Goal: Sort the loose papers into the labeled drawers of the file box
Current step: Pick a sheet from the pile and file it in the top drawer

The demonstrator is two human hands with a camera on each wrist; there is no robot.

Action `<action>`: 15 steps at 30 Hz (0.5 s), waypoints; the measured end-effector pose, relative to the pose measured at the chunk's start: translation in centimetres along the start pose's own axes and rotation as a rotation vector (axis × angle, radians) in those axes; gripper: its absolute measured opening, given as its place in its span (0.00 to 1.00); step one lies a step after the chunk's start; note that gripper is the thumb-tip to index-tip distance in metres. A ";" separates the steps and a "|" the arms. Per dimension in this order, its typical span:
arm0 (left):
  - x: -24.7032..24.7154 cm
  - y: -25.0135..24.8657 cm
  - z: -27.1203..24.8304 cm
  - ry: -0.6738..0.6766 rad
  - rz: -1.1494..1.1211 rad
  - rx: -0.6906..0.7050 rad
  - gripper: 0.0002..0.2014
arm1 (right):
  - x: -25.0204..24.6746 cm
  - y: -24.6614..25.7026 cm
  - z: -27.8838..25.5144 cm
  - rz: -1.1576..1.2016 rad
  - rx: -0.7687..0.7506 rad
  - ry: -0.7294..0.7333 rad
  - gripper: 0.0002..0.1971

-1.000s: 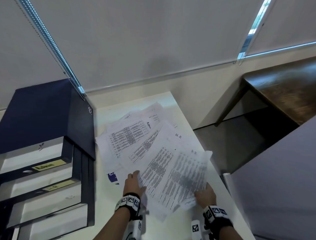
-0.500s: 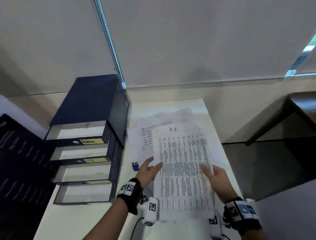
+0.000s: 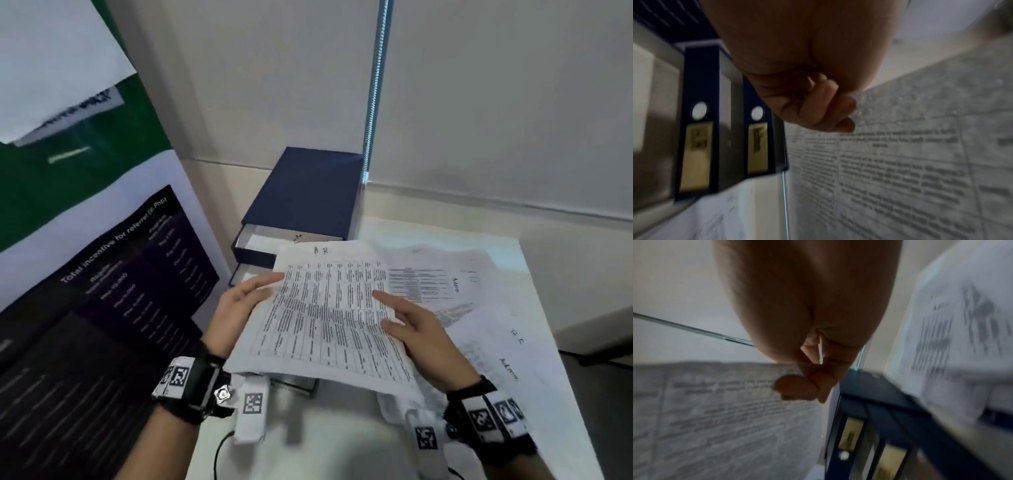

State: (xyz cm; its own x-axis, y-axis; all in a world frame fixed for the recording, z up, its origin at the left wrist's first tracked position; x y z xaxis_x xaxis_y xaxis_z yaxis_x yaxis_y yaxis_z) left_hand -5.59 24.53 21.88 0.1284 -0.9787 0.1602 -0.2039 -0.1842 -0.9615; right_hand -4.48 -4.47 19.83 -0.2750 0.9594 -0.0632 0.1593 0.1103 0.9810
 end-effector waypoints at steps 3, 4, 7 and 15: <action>-6.5 -0.7 -0.3 -0.068 -0.034 -0.062 0.16 | 6.5 0.1 0.9 0.115 0.113 0.136 0.23; -8.4 -0.6 -0.5 -0.086 -0.050 -0.083 0.16 | 8.4 -0.5 1.2 0.111 0.139 0.169 0.22; -11.7 0.2 -0.4 -0.125 -0.082 -0.138 0.15 | 12.0 -2.2 2.2 0.123 0.207 0.198 0.21; -13.8 3.5 1.1 0.041 0.019 -0.262 0.23 | 12.9 -4.0 6.7 0.275 0.355 -0.028 0.22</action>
State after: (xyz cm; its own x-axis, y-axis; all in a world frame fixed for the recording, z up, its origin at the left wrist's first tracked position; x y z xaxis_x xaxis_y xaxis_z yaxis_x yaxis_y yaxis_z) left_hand -7.04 37.44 16.03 0.0840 -0.9841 0.1565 -0.4507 -0.1776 -0.8748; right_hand -2.35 9.17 13.84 -0.1520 0.9716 0.1812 0.5397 -0.0720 0.8388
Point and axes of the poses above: each hand's wrist, its own z-axis towards the middle knuckle, its own x-axis out of the palm, y = z × x, the point moved 5 cm from there along z, towards the middle knuckle, and after that the axes turned 2 degrees about -y, right-handed, at the moved point
